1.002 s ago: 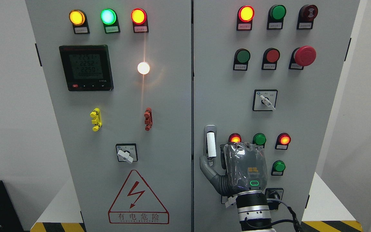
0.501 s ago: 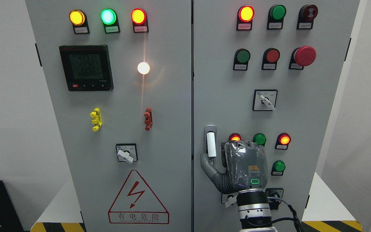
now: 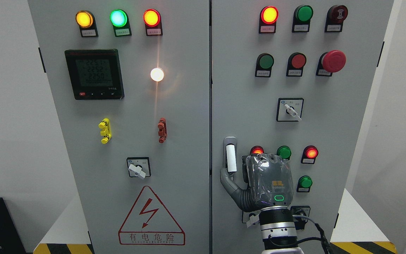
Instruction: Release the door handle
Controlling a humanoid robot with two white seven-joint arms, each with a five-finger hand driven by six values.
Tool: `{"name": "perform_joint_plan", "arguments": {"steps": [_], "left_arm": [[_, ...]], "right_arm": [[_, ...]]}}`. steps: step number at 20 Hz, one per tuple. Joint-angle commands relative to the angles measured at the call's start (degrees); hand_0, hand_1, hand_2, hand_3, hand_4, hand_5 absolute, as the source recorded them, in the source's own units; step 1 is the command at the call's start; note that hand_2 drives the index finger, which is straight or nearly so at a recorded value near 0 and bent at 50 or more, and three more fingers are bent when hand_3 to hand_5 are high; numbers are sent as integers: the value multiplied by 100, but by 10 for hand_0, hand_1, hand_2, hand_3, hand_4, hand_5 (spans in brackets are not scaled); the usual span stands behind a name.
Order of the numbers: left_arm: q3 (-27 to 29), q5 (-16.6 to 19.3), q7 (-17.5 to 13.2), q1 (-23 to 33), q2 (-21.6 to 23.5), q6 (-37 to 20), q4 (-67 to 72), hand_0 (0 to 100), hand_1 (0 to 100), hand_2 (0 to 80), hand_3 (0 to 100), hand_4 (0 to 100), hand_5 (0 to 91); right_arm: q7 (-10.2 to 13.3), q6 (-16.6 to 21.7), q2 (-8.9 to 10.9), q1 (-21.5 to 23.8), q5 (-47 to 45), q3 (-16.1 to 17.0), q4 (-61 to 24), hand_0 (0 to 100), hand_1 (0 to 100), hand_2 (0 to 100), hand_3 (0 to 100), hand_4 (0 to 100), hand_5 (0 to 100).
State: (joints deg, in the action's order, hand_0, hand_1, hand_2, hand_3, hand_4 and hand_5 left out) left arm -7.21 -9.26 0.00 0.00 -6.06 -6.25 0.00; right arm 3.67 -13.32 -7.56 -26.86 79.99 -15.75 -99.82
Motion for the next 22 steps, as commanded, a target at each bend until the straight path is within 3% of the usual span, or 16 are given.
{"name": "perform_joint_plan", "arguments": {"steps": [1,22], "left_arm": [[0,3,0,-158,0,1,167,120,556,0,0,0,0],[0,3,0,-158,0,1,167,120,556,0,0,0,0]], "right_arm": [[11,-12,-17,-3,-1,11,15,426,326,967,1000,980,1000],[38,-65,-61,85,-1,46,-55,495,353,968,1000,985,1000]]}}
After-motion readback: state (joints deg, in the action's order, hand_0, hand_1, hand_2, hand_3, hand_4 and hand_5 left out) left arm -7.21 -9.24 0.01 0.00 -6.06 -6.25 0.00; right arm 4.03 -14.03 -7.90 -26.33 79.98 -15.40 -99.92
